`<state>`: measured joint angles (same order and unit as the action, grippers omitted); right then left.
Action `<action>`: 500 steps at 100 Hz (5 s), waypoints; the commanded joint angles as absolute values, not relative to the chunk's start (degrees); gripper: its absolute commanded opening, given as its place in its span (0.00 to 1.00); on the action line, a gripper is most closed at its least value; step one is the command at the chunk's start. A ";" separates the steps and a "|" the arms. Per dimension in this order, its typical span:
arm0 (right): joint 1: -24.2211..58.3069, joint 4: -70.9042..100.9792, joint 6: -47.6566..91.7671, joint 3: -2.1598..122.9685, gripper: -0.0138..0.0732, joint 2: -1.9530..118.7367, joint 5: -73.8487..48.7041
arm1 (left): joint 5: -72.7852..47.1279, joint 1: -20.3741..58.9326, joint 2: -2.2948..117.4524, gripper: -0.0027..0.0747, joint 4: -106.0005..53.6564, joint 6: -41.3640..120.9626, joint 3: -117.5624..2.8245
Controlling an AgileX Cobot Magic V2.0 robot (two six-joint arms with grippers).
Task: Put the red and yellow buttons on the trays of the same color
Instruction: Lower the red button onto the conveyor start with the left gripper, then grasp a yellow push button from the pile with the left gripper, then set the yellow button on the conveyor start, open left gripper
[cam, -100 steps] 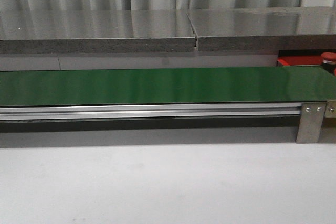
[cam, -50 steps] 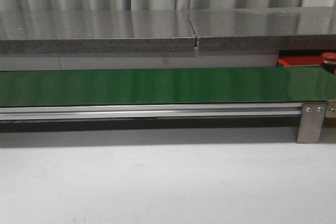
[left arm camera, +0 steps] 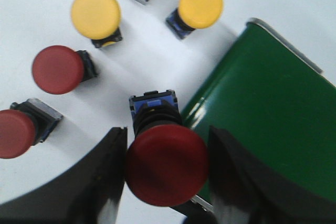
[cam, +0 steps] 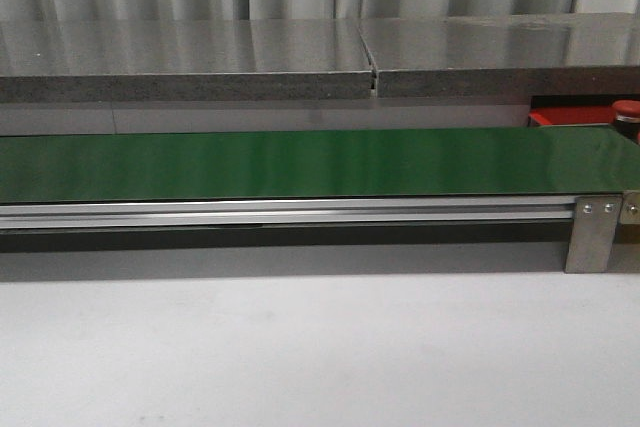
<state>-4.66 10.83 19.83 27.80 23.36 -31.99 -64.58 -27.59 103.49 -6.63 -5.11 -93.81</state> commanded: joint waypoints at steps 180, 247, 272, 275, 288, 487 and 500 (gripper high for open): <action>-4.70 11.25 20.12 29.34 0.08 23.49 -27.55 | -55.04 -26.00 115.95 0.74 -9.64 -29.18 -104.49; -4.70 11.25 20.12 29.34 0.08 23.49 -27.55 | -55.39 -26.00 126.37 0.74 -10.46 -29.18 -112.81; -4.70 11.25 20.12 29.34 0.08 23.49 -27.55 | -55.10 -26.00 126.40 0.43 -10.46 -29.18 -112.87; -4.70 11.25 20.12 29.34 0.08 23.49 -27.55 | -55.01 -26.00 126.40 0.40 -10.46 -29.18 -112.87; -4.70 11.25 20.12 29.34 0.08 23.49 -27.55 | -55.01 -26.00 126.40 0.27 -10.46 -29.18 -112.87; -4.70 11.25 20.12 29.34 0.08 23.49 -27.55 | -56.04 -12.71 101.80 0.49 -5.49 -0.76 -88.33; -4.70 11.25 20.12 29.34 0.08 23.49 -27.55 | -55.68 -12.71 101.91 0.69 -5.49 -0.76 -88.45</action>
